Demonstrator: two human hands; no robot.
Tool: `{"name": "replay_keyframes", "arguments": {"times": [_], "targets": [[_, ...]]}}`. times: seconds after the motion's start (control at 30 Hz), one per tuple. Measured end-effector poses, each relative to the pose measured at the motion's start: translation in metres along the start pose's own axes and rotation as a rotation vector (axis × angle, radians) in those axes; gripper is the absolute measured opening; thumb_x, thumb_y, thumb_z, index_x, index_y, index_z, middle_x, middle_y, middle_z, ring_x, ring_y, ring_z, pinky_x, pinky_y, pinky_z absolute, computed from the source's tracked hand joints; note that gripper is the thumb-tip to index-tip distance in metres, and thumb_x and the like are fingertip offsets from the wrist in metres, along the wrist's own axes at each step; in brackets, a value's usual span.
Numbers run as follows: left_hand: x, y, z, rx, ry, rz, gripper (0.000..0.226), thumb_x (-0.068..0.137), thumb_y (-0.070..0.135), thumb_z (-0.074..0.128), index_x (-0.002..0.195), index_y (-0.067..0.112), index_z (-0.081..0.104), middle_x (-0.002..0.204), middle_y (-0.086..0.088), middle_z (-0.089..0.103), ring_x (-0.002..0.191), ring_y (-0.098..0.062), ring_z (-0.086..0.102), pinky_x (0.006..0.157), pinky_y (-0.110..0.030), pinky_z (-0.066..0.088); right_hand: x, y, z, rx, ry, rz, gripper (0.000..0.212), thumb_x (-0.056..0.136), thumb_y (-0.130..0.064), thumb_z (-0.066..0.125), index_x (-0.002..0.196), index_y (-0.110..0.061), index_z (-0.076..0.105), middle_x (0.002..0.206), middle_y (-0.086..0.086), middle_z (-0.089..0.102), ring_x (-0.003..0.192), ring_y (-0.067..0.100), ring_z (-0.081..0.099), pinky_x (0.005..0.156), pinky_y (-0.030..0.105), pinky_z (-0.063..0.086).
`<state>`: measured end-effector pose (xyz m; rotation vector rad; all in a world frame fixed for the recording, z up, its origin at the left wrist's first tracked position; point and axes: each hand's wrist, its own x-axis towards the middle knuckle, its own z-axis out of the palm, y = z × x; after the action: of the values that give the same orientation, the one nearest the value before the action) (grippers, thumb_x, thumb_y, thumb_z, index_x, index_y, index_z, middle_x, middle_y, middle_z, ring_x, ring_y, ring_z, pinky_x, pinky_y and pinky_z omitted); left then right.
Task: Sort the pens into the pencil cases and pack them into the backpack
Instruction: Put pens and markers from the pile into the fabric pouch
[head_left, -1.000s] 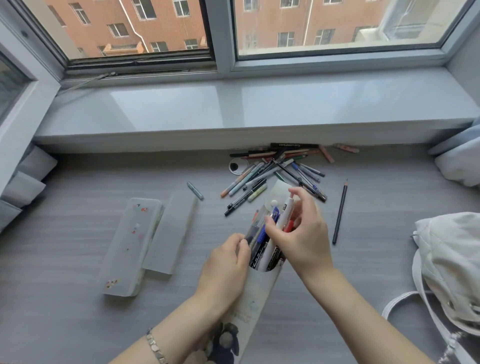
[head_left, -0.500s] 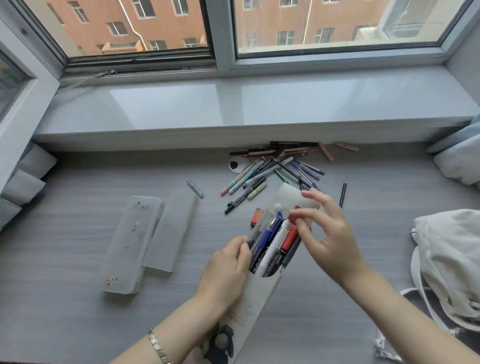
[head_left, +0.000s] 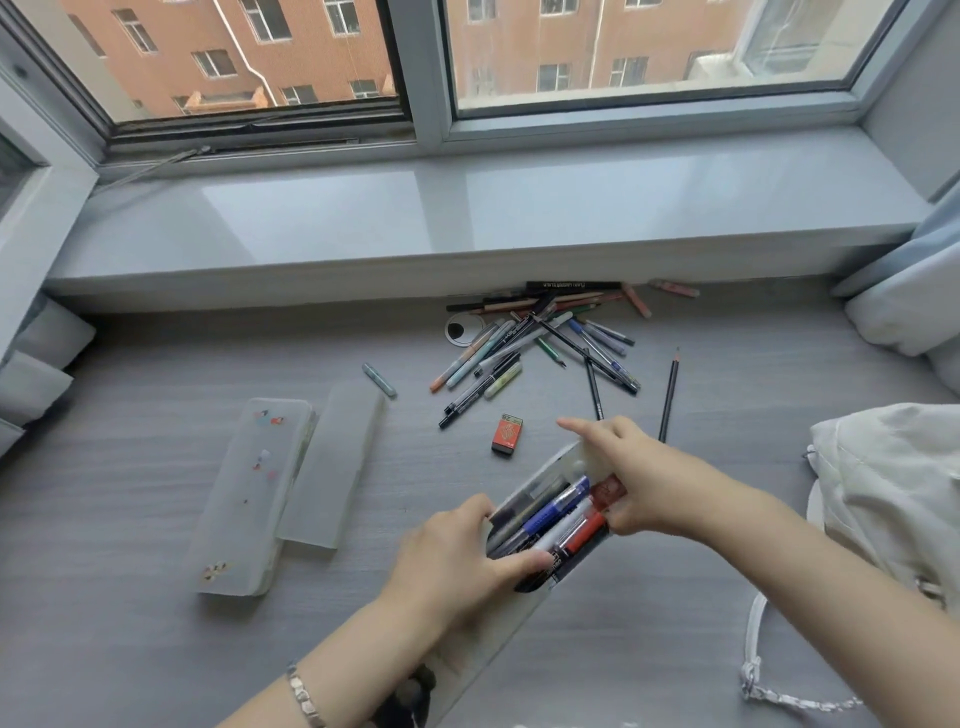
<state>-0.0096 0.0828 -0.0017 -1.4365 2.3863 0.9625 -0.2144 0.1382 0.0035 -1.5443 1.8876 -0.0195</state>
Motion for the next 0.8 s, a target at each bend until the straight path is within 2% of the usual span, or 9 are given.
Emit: {"name": "replay_keyframes", "arguments": {"times": [0.1,0.23,0.3,0.43,0.47,0.53,0.6,0.7,0.8], "targets": [[0.001,-0.004,-0.002,-0.024,-0.059,-0.001,0.058,0.064,0.072,0.061,0.092,0.021,0.054,0.084,0.006,0.063,0.088,-0.018,0.059,0.071,-0.03,0.043,-0.002,0.002,-0.005,-0.087,-0.011,-0.049,0.095,0.074,-0.009,0.064,0.142,-0.042,0.006,0.111,-0.008,0.032,0.076,0.019,0.054,0.065,0.034,0.048],[0.003,-0.007,-0.004,-0.074,-0.057,0.002,0.052,0.066,0.071,0.06,0.082,0.023,0.049,0.075,0.008,0.058,0.077,-0.015,0.054,0.061,-0.027,0.038,-0.006,0.003,-0.011,0.007,0.124,-0.095,0.065,0.085,-0.01,0.052,0.141,-0.029,0.025,0.12,0.001,0.051,0.09,0.018,0.055,0.076,0.028,0.046],[0.003,-0.01,-0.004,-0.089,-0.033,0.02,0.049,0.066,0.069,0.061,0.078,0.025,0.045,0.072,0.008,0.056,0.074,-0.015,0.052,0.058,-0.026,0.035,-0.007,0.009,-0.016,0.317,0.242,-0.095,0.039,0.092,-0.013,0.05,0.129,-0.026,0.046,0.097,0.0,0.063,0.078,0.014,0.056,0.071,0.021,0.047],[0.003,-0.015,-0.005,-0.188,0.009,0.057,0.044,0.065,0.065,0.065,0.076,0.027,0.046,0.071,0.007,0.059,0.073,-0.013,0.054,0.059,-0.024,0.037,-0.004,0.018,-0.019,1.104,0.476,0.037,0.013,0.083,-0.021,0.06,0.096,-0.022,0.058,0.1,0.008,0.067,0.082,0.016,0.065,0.066,0.024,0.056],[0.003,-0.015,-0.005,-0.196,0.013,0.061,0.043,0.065,0.065,0.065,0.075,0.028,0.046,0.07,0.008,0.058,0.072,-0.011,0.054,0.059,-0.023,0.037,-0.001,0.019,-0.015,1.108,0.596,0.097,0.023,0.077,-0.021,0.068,0.097,-0.021,0.056,0.1,0.008,0.066,0.081,0.015,0.064,0.066,0.025,0.056],[0.003,-0.013,-0.004,-0.183,0.016,0.059,0.043,0.066,0.064,0.065,0.077,0.027,0.047,0.067,0.009,0.057,0.071,-0.011,0.054,0.06,-0.023,0.038,0.002,0.018,-0.009,0.813,0.865,0.222,0.041,0.071,-0.016,0.077,0.105,-0.019,0.053,0.089,0.005,0.058,0.075,0.017,0.055,0.064,0.021,0.049],[0.001,-0.011,-0.001,-0.169,0.042,0.043,0.047,0.065,0.065,0.065,0.078,0.024,0.048,0.066,0.008,0.056,0.071,-0.014,0.054,0.062,-0.026,0.039,0.001,0.012,-0.008,0.374,1.061,0.186,0.032,0.072,0.0,0.072,0.099,-0.01,0.059,0.079,0.003,0.05,0.066,0.019,0.047,0.056,0.02,0.039],[0.002,-0.01,0.0,-0.221,0.104,-0.017,0.046,0.066,0.065,0.065,0.075,0.024,0.046,0.069,0.006,0.059,0.073,-0.016,0.056,0.062,-0.028,0.04,-0.001,-0.002,-0.005,0.177,0.987,0.039,0.018,0.073,0.012,0.063,0.078,-0.006,0.066,0.074,0.005,0.058,0.06,0.02,0.053,0.054,0.031,0.045],[0.006,-0.012,-0.001,-0.264,0.127,-0.048,0.043,0.068,0.064,0.064,0.075,0.025,0.046,0.073,0.006,0.06,0.073,-0.015,0.056,0.061,-0.027,0.041,-0.003,-0.018,0.003,0.29,0.784,-0.041,0.017,0.079,0.004,0.061,0.091,-0.004,0.07,0.091,0.008,0.066,0.083,0.016,0.06,0.08,0.018,0.045]]}}
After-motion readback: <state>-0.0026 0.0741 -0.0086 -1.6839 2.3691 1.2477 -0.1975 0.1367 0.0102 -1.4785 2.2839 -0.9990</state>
